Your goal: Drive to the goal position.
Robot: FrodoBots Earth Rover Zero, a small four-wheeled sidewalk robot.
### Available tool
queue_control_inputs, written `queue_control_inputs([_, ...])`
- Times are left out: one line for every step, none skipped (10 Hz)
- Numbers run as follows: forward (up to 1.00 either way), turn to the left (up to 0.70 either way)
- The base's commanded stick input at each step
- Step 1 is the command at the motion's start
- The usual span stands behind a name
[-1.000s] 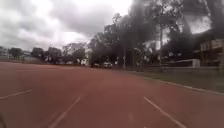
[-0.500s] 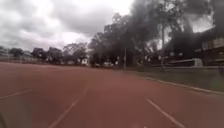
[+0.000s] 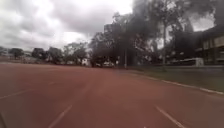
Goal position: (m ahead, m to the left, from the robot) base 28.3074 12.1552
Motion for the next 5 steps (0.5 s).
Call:
queue_control_inputs([0.7,0.0])
queue_control_inputs([0.7,0.0])
queue_control_inputs([0.7,0.0])
queue_control_inputs([0.7,0.0])
queue_control_inputs([0.7,0.0])
